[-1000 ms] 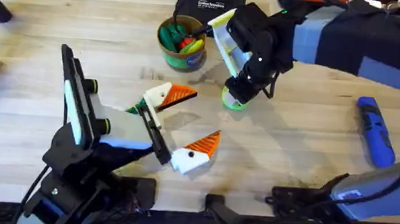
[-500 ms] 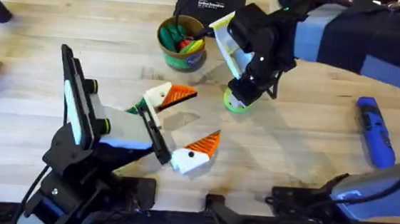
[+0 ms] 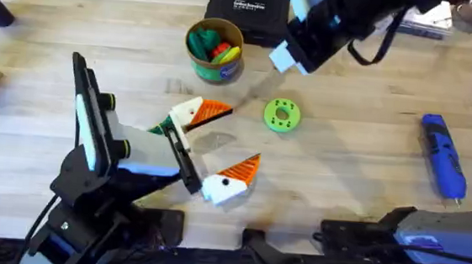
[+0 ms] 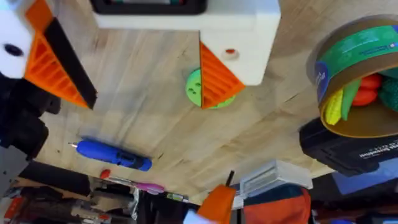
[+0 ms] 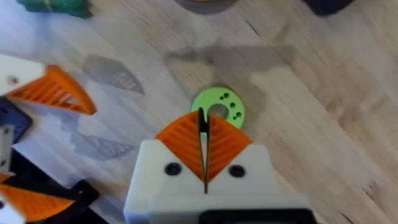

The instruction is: Pick up the gripper from the table and insert it into the empty holder that is missing its gripper. Then pick up a screw, insert it into the mounting hole, and use the screwdriver to tighten it. Finally, clean up the table by picking up the vegetable and placing it into the bucket.

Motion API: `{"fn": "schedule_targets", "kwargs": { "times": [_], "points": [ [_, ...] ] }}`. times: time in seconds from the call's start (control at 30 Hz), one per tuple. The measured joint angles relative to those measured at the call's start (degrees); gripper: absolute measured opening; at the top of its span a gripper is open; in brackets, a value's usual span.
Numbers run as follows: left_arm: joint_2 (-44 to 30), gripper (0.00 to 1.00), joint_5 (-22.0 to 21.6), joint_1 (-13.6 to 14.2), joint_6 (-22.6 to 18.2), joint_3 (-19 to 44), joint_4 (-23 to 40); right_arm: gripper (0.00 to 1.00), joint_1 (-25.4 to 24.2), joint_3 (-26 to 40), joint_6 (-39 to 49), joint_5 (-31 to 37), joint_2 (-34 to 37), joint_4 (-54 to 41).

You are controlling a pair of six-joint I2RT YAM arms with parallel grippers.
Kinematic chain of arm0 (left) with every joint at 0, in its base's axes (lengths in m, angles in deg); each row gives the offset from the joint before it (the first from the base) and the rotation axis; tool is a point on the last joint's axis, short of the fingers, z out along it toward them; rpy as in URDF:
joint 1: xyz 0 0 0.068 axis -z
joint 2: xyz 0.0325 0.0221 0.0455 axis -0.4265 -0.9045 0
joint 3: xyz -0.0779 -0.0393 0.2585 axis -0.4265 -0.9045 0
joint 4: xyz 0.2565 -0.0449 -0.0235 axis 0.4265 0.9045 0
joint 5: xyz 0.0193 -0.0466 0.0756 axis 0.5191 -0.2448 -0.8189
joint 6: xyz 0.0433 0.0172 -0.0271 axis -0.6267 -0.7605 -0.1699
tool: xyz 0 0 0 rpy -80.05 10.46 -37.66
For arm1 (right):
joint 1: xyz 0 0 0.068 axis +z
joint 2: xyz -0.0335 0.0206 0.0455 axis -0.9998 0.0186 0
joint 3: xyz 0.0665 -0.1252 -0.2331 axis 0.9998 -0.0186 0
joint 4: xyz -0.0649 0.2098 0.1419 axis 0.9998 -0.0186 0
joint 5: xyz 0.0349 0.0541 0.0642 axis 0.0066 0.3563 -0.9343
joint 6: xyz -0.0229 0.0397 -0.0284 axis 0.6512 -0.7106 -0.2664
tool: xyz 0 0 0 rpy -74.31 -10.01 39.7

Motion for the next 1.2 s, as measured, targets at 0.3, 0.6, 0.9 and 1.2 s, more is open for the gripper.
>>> {"fn": "schedule_targets", "kwargs": {
  "times": [0.3,0.6,0.9,1.2],
  "points": [
    [0.0,0.986,0.0,0.0,0.0,0.0,0.0,0.008,7.9,13.6,0.2,-4.8,7.0,-9.6],
    [0.0,0.986,0.0,0.0,0.0,0.0,0.0,0.008,15.3,17.7,0.3,-5.8,13.6,-9.7],
    [0.0,0.987,0.0,0.0,0.0,0.0,0.0,0.007,19.9,18.5,2.6,-5.8,13.6,-6.4],
    [0.0,0.986,0.0,0.0,0.0,0.0,0.0,0.007,21.1,18.5,3.9,-5.8,13.6,-6.7]
  ]
}}
